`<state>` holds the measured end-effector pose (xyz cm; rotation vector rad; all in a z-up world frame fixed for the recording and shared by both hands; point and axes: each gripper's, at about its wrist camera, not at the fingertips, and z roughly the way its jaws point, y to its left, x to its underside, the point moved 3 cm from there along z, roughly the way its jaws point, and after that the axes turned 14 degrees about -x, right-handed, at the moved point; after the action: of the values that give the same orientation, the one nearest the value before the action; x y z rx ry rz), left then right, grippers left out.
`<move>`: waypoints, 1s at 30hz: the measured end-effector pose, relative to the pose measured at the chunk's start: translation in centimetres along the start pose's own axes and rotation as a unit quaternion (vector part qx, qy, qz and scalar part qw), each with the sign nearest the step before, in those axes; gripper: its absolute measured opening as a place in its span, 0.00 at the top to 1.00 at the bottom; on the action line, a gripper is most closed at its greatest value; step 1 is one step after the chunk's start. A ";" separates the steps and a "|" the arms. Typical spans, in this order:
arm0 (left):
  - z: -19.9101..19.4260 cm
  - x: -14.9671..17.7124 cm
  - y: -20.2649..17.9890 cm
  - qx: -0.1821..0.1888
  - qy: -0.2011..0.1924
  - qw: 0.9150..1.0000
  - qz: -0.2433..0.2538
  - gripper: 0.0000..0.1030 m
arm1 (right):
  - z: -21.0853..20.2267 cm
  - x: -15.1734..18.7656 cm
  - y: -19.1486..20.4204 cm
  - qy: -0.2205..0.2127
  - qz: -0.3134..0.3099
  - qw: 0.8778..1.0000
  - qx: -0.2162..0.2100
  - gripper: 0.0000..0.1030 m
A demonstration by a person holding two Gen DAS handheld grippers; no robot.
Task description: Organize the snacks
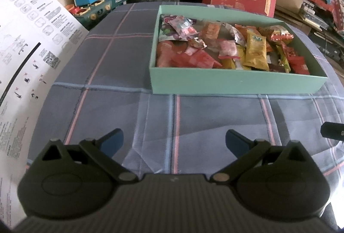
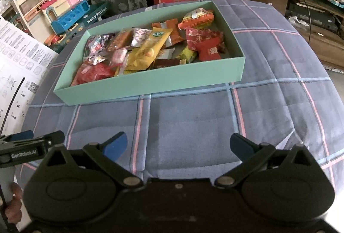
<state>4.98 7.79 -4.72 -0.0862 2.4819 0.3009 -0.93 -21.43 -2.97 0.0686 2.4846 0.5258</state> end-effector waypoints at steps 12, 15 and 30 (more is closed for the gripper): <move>0.3 -0.8 0.0 -0.008 0.008 1.000 -0.004 0.00 | 0.2 -0.9 0.1 0.001 0.001 1.000 0.005 0.00; 0.4 -0.9 0.1 -0.010 0.008 1.000 -0.005 0.00 | 0.3 -0.9 0.1 0.003 0.000 1.000 0.006 0.00; 0.4 -1.0 0.4 -0.013 0.009 1.000 -0.005 0.00 | 0.5 -1.2 0.4 0.008 -0.007 1.000 0.006 0.00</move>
<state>5.95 8.21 -4.32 -0.1135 2.4943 0.3303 0.30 -21.10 -2.58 0.0512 2.5016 0.5083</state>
